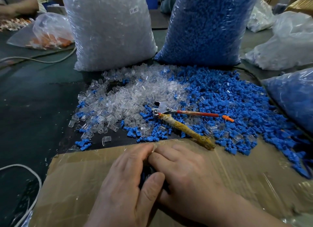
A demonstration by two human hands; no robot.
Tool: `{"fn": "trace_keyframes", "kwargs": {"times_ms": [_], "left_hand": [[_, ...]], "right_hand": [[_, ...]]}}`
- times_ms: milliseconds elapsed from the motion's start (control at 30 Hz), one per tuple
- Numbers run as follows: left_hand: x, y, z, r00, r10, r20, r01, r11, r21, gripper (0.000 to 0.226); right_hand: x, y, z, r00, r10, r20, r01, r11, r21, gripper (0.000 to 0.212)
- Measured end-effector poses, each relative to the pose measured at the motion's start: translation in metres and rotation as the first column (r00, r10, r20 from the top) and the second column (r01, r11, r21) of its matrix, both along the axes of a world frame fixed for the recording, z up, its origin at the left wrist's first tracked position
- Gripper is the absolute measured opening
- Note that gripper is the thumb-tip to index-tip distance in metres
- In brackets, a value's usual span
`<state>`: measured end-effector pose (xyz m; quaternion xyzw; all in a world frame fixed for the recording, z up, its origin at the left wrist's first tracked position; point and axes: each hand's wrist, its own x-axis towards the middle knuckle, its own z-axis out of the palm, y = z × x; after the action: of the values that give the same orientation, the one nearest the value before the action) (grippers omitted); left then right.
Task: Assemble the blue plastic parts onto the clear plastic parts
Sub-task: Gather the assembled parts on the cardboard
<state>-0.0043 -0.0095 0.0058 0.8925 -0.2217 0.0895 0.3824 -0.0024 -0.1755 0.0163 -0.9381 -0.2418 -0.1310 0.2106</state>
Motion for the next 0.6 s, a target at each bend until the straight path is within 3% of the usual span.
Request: {"fn": "trace_keyframes", "kwargs": {"times_ms": [267, 600], "left_hand": [[0.0029, -0.0008, 0.001, 0.998, -0.025, 0.063, 0.022, 0.999, 0.04, 0.062], [0.0029, -0.0023, 0.0039, 0.998, -0.017, 0.068, 0.011, 0.996, 0.093, 0.071]], "right_hand": [[0.0043, -0.0042, 0.0032, 0.998, -0.064, 0.01, 0.062, 0.989, 0.132, 0.018], [0.0082, 0.0027, -0.0037, 0.995, -0.044, -0.085, 0.04, 0.998, -0.048, 0.037]]}}
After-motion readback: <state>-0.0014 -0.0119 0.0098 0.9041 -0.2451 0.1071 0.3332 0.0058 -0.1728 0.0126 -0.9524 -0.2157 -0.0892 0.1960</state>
